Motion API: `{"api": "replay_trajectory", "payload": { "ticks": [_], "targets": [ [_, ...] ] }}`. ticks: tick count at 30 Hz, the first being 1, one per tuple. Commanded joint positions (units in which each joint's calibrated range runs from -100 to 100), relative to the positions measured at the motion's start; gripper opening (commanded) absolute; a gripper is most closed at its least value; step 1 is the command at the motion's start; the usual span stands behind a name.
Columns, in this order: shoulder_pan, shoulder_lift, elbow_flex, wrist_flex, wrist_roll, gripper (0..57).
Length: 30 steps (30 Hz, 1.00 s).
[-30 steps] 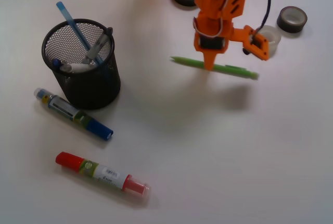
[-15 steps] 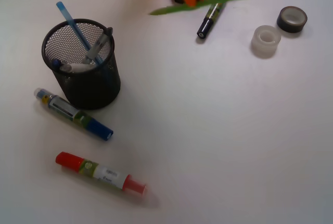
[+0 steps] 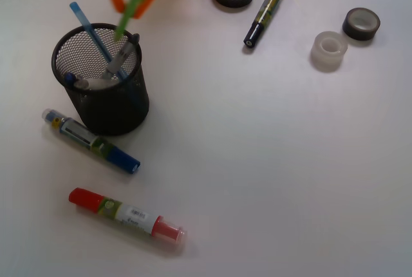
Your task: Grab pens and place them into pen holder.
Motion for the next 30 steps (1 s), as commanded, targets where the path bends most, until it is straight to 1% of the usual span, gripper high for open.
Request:
{"api": "replay_trajectory", "payload": {
  "ticks": [1,7,8,9,11,13,15,21,24,26,27,30],
  "targets": [
    [3.11,-0.81,2.96,-6.95,-0.98,0.4],
    [4.91,10.07,3.96,-21.13,-2.44,0.6],
    [4.76,11.86,3.96,-23.49,-2.74,1.7],
    [4.31,14.32,3.96,-26.99,-2.69,8.0],
    [3.86,15.68,3.96,-29.09,-2.54,12.6],
    [3.48,15.68,3.96,-29.26,-1.86,15.4],
    [3.34,15.51,3.6,-29.26,-0.1,16.5],
    [2.29,7.44,5.41,-24.63,6.35,16.1],
    [0.79,-1.06,5.86,-15.7,14.16,16.1],
    [0.19,-7.44,6.13,-6.34,17.24,15.7],
    [0.05,-10.41,6.13,-1.35,18.22,14.3],
    [-0.18,-18.15,6.13,10.54,21.54,7.0]
  ]
}}
